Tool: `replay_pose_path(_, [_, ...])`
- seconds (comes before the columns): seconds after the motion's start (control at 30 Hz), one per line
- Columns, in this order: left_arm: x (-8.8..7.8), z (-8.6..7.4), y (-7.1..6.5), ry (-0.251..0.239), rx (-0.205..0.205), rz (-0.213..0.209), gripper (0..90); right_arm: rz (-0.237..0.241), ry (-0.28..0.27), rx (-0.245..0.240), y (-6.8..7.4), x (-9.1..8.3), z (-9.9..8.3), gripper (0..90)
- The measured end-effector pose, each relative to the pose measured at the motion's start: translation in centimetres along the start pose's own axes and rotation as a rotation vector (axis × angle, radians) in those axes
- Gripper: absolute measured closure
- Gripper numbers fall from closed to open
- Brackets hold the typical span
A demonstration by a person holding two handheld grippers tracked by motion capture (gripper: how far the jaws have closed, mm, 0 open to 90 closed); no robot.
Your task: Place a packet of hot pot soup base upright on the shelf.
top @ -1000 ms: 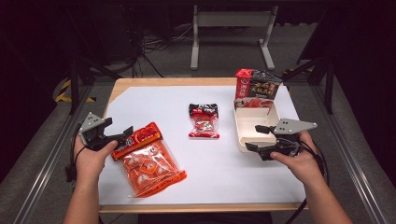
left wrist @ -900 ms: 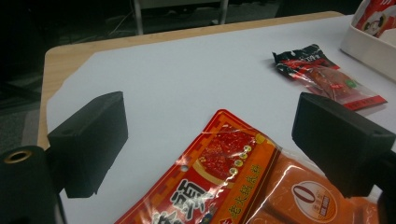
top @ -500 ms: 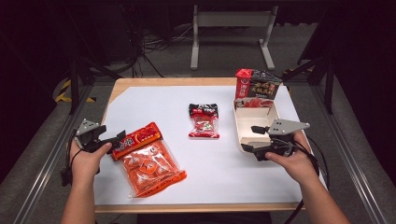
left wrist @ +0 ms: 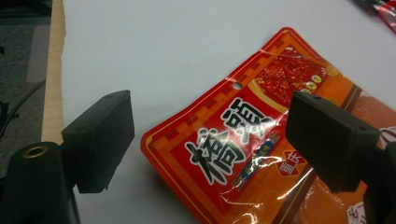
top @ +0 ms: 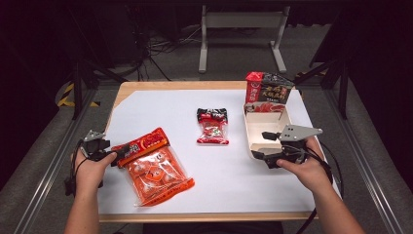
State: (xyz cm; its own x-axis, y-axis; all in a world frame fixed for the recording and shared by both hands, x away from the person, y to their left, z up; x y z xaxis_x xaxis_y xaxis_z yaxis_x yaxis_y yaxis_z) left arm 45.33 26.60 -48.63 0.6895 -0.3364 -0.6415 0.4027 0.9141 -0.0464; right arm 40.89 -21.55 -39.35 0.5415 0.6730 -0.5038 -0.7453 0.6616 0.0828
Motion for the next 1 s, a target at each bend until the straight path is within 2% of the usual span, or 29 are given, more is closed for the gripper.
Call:
replay_pose_path(0.23, [0.5, -0.9, -0.1, 0.061, -0.007, -0.028, 15.6, 0.002, 0.006, 0.001, 0.1, 0.2, -0.1, 24.9])
replay_pose_path(0.37, [0.7, -1.0, -0.2, 0.07, -0.021, -0.034, 15.6, 0.007, 0.004, -0.001, 0.2, 0.2, -0.1, 24.9])
replay_pose_path(0.67, [1.2, -1.8, -0.2, 0.119, -0.021, -0.06, 14.4, 0.014, 0.005, 0.005, 0.2, 0.3, -0.2, 24.8])
replay_pose_path(0.73, [1.4, -1.8, -0.4, 0.114, -0.023, -0.077, 15.6, 0.017, 0.003, 0.007, 0.2, 0.2, -0.1, 24.7])
replay_pose_path(0.87, [1.4, -1.7, -0.5, 0.111, -0.012, -0.083, 15.7, 0.017, 0.003, 0.011, 0.1, 0.2, -0.2, 24.7])
replay_pose_path(1.0, [1.4, -1.6, -0.7, 0.097, -0.021, -0.107, 19.7, 0.018, 0.004, 0.01, 0.2, 0.3, -0.2, 24.3])
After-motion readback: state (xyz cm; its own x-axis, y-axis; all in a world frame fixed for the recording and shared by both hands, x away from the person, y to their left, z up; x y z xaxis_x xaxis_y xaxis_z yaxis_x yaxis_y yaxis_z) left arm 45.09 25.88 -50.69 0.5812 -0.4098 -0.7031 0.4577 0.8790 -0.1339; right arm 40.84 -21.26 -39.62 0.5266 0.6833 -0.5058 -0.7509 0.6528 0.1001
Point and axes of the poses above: each handheld gripper's, and its own axes: x roughly forward along the jaws, z roughly out of its top, y roughly to its left, the point moved 8 cm from there along x, roughly forward along the jaws, and after that the axes turned 10 degrees about x, right-handed, at the moved point
